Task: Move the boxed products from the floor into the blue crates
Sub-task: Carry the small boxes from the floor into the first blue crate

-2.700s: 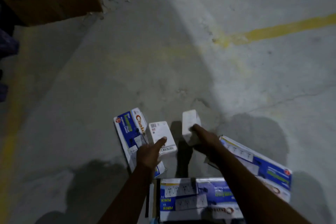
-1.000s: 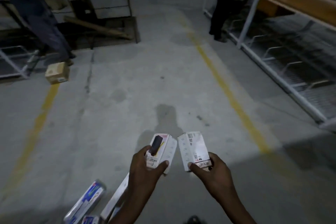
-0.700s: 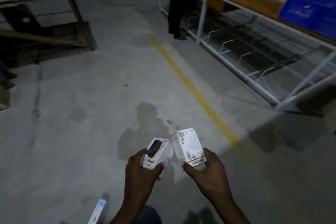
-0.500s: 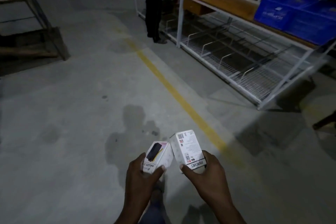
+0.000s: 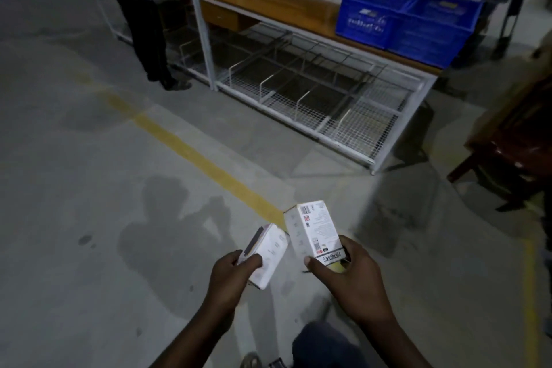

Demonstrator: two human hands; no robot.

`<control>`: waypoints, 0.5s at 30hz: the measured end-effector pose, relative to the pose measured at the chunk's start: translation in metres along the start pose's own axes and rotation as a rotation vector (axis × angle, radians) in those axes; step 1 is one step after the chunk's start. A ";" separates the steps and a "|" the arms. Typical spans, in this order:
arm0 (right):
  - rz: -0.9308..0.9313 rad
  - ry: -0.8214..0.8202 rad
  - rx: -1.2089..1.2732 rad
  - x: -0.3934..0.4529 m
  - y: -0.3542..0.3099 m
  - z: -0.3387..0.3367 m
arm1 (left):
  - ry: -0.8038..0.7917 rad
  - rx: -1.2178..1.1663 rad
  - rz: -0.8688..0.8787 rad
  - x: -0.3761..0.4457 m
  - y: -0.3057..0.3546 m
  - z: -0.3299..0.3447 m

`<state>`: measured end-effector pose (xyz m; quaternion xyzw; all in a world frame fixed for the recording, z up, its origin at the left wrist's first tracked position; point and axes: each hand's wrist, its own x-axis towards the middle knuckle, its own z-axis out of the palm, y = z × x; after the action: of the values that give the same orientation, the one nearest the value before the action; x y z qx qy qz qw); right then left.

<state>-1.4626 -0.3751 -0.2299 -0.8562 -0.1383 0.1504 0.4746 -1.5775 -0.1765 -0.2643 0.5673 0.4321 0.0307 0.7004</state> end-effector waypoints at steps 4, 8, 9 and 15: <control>0.056 0.065 0.080 0.078 0.001 -0.004 | -0.107 -0.019 -0.021 0.074 0.057 0.030; 0.101 0.113 0.132 0.164 0.006 -0.018 | -0.153 -0.095 0.010 0.141 0.105 0.074; 0.110 0.123 0.155 0.183 0.006 -0.022 | -0.147 -0.111 0.006 0.157 0.116 0.085; 0.127 0.196 0.202 0.341 0.015 -0.069 | -0.143 -0.060 0.013 0.263 0.213 0.170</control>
<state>-1.1221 -0.3069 -0.2509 -0.8217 -0.0211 0.1088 0.5591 -1.2091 -0.0911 -0.2419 0.5495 0.3762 0.0078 0.7460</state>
